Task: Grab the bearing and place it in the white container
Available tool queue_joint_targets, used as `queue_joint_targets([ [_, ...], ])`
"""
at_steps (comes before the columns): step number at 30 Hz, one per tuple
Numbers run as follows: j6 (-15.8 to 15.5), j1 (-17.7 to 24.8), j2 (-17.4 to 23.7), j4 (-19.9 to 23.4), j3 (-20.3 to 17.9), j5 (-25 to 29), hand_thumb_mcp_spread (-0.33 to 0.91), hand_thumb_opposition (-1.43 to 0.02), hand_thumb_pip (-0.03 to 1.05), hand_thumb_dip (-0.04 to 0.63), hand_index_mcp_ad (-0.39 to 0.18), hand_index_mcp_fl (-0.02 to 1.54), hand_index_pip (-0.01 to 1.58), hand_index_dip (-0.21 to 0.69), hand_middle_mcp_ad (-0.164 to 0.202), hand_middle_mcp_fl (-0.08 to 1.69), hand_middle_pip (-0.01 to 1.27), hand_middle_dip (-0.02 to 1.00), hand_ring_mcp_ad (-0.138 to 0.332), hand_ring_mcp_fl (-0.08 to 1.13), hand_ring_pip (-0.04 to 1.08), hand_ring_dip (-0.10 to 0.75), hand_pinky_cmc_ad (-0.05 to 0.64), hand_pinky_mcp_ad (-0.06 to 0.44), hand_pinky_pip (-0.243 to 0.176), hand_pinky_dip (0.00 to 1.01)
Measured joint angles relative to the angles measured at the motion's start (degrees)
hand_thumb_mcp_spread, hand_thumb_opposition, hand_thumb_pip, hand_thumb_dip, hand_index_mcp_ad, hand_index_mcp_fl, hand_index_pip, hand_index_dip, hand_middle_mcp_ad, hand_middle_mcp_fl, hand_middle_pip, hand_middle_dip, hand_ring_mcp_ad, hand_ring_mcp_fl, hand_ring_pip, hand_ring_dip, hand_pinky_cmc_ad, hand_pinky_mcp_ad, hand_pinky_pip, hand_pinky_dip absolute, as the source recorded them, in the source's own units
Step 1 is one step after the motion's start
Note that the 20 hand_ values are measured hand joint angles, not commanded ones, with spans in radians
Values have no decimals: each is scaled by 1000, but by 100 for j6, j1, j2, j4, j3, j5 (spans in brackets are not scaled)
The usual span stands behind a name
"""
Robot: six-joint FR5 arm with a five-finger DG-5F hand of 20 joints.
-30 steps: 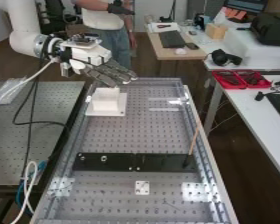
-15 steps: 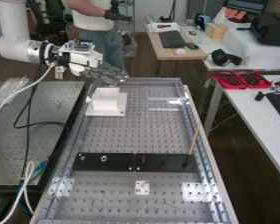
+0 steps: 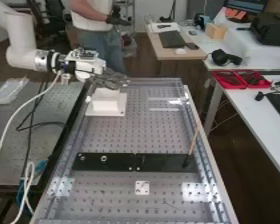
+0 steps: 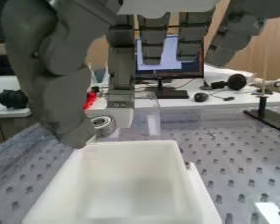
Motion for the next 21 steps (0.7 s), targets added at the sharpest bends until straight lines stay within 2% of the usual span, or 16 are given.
queue_joint_targets([
  [9,128,-4,-200,-21,14,34,394,-845,578,346,-7,307,1410,267,65,23,110,138,147,10,87,21,330,195,-89,178],
  [15,342,1,-267,-297,85,46,398,-845,578,349,-7,302,1410,260,66,23,110,138,147,10,87,21,330,195,-89,178],
  [21,407,25,-259,-389,104,74,403,-840,618,351,-44,103,1323,264,65,24,110,138,147,10,91,21,330,195,-89,178],
])
